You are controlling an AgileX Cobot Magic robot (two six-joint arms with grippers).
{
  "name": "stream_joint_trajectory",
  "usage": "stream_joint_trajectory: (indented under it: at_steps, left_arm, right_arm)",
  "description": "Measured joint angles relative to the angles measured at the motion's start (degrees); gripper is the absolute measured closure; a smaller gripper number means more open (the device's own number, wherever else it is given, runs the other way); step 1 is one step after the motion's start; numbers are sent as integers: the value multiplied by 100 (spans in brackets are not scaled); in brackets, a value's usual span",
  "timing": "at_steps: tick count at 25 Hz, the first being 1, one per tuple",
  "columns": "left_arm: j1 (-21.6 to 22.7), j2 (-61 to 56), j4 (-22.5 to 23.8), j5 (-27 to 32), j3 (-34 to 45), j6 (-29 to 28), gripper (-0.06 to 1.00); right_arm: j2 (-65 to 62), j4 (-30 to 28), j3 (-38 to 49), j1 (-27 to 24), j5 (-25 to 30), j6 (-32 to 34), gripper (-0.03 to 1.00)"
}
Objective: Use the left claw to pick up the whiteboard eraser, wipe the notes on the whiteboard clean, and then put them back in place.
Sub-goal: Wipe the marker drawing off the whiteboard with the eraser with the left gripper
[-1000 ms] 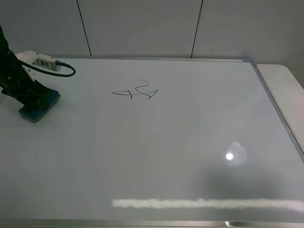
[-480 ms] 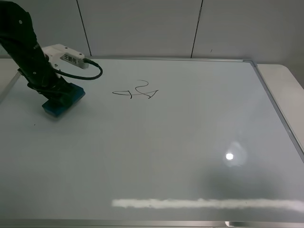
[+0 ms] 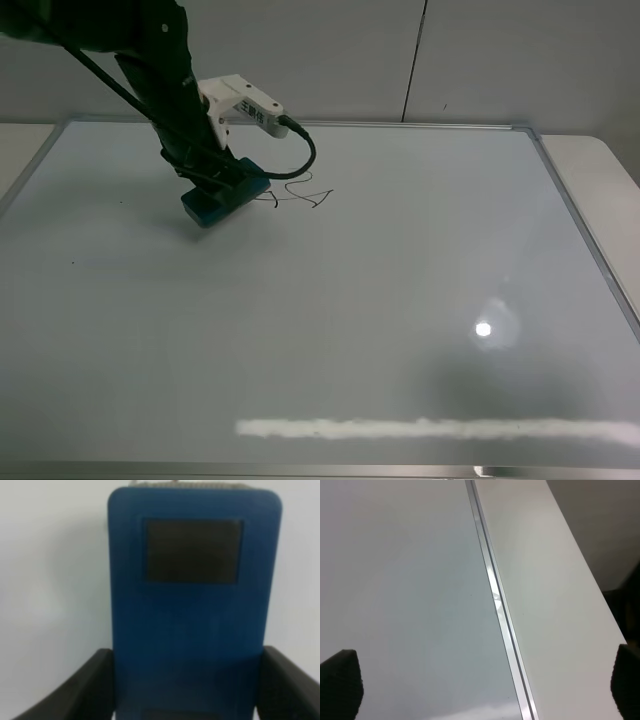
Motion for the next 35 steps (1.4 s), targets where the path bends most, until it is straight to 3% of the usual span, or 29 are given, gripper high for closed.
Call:
stream_joint_trajectory:
  at_steps: [7, 16, 29, 35]
  left_arm:
    - [-614, 1097, 0, 570, -1378, 244, 39]
    - [-866, 1930, -75, 1338, -2489, 475, 39]
    - [-854, 2168, -75, 1223, -2726, 849, 39]
    - [-603, 2173, -129, 1077, -2737, 969, 39]
  right_arm:
    - [0, 0, 0, 0, 0, 0, -2]
    - [0, 0, 0, 0, 0, 0, -2]
    - [0, 0, 0, 0, 0, 0, -2]
    - [0, 0, 0, 0, 0, 0, -2]
